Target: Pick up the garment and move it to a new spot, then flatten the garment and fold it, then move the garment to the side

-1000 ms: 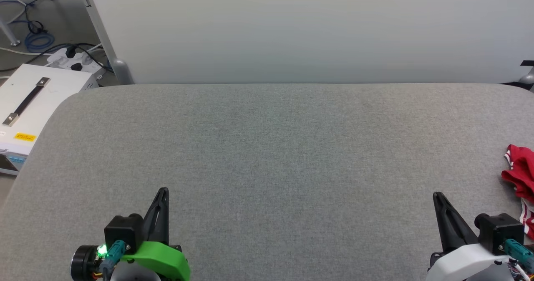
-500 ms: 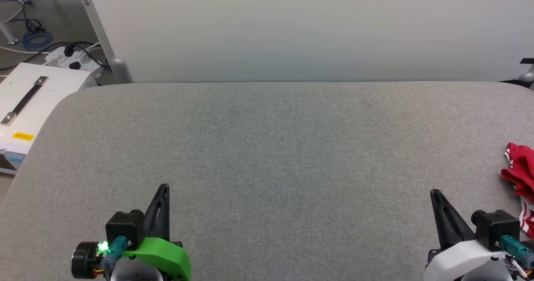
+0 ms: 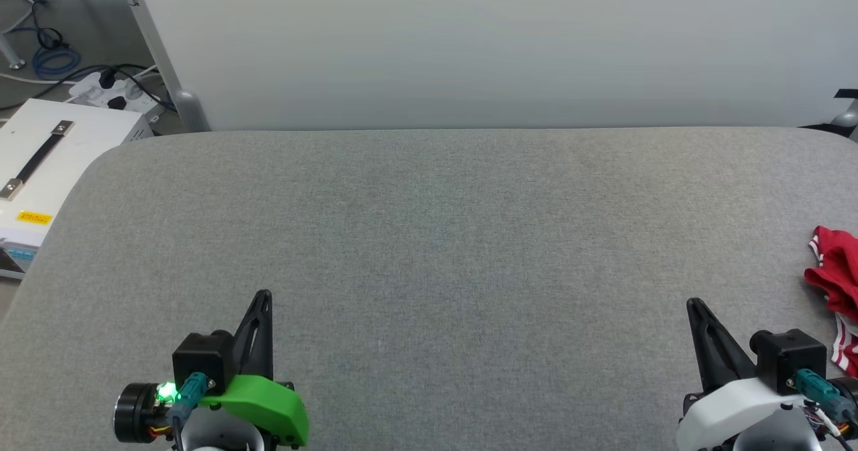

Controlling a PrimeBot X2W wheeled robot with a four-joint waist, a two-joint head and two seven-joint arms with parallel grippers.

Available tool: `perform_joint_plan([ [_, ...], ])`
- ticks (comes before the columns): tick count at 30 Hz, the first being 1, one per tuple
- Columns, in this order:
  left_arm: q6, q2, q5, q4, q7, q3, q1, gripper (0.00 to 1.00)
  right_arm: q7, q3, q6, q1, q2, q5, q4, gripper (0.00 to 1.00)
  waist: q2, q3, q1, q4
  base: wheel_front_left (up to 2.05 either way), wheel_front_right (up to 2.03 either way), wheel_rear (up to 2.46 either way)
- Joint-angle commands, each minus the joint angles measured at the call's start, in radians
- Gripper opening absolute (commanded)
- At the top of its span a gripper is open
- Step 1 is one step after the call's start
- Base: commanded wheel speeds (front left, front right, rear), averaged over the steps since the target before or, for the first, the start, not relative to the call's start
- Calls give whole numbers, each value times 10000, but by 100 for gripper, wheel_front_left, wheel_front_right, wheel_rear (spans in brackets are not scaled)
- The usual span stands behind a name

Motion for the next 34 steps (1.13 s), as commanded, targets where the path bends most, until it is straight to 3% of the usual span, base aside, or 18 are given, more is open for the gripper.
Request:
perform_joint_plan([
  [1,-78,-129,186,-71,47,117,-98,0,-69,34,-4,-243,10,-125,71,0,0,6,0,-3,0,0,0],
  [34,-420,-854,1289,-453,708,932,-147,0,-161,143,-6,-783,16,-430,595,0,0,125,0,-77,0,0,0],
])
